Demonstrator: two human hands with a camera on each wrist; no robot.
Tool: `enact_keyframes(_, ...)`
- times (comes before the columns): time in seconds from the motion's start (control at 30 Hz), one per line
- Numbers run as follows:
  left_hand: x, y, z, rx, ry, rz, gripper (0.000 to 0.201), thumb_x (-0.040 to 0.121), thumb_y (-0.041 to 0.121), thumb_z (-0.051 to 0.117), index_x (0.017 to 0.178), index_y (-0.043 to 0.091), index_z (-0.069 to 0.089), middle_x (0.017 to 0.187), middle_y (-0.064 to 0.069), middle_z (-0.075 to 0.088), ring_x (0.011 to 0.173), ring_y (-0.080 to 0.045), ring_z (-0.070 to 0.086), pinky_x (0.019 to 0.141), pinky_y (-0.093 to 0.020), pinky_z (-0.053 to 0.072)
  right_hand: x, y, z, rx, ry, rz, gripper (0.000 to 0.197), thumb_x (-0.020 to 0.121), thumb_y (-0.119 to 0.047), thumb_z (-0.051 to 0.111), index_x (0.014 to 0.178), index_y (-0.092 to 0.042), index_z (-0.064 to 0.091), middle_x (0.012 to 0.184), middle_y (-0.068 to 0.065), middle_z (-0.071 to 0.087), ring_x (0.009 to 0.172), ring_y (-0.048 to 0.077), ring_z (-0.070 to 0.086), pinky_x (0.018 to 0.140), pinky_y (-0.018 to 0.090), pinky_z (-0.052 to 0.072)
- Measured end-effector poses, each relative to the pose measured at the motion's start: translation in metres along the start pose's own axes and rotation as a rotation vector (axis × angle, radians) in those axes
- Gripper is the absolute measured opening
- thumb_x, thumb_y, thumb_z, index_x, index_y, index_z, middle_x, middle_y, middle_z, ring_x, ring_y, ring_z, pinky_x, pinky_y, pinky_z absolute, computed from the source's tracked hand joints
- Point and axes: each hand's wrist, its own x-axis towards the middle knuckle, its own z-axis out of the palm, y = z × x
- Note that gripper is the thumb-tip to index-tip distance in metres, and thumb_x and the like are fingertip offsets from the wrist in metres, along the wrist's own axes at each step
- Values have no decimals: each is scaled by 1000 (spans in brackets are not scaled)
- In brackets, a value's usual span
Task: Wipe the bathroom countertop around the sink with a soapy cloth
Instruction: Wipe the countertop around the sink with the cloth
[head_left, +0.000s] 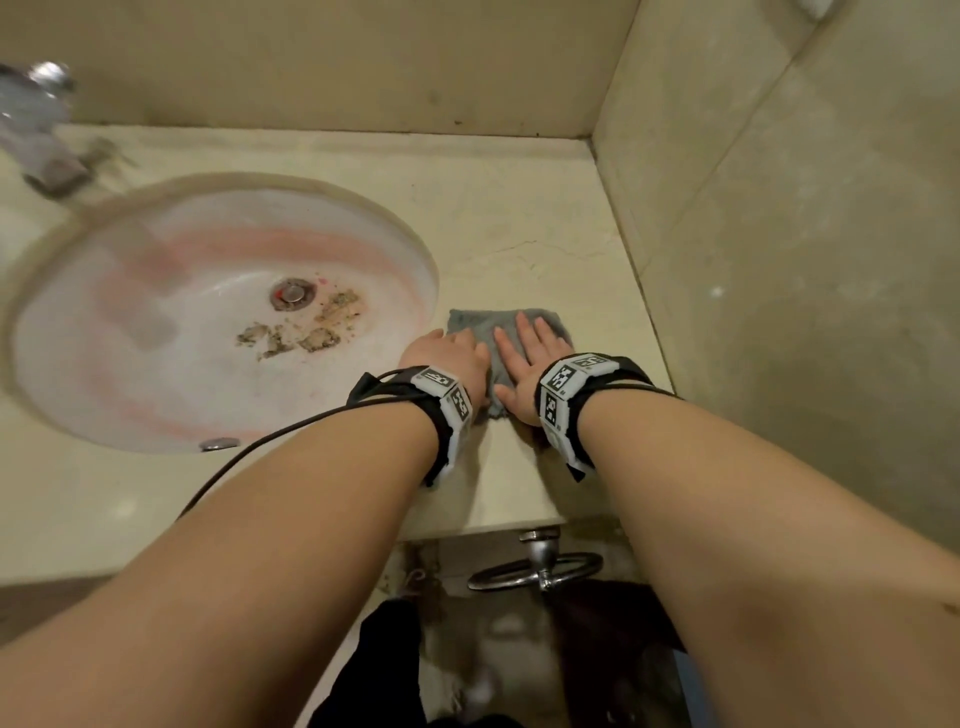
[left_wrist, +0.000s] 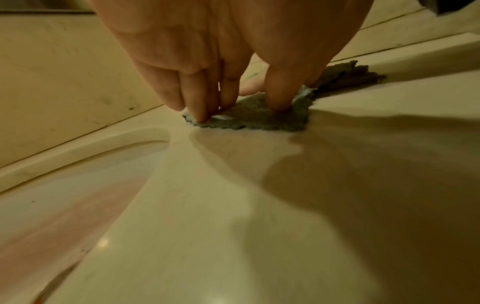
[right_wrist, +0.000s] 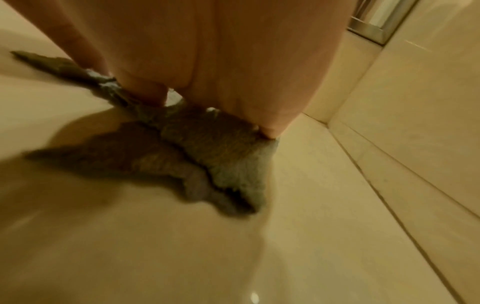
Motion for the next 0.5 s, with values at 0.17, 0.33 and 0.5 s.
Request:
enact_keyframes(0.17,-19,-17,13,-3,10,-49,68,96,39,41,149,5,16,155,-13,23,145,-24,22,120,-35,9,-2,-30,1,-35,28,-44,74,95,-49,30,151,-21,-11,158,10,-19,147,29,-11,120,39,1)
enact_keyframes(0.33,-10,-31,26,-41,-96,-78,83,96,49,35,150,5,-11,160,-10,-13,149,-22,-8,120,-34,-3,-1,-33,-5,-19,4,-61,75,95,-50,32,151,-22,-9,159,9,-17,148,29,-10,120,39,2)
enact_keyframes(0.5,10,-37,18,-34,-160,-76,85,96,50,35,150,6,-13,159,-11,-15,149,-22,-6,120,-32,-2,10,-31,-12,21,23,-61,74,95,-47,34,151,-23,-8,159,8,-16,148,27,-10,120,38,1)
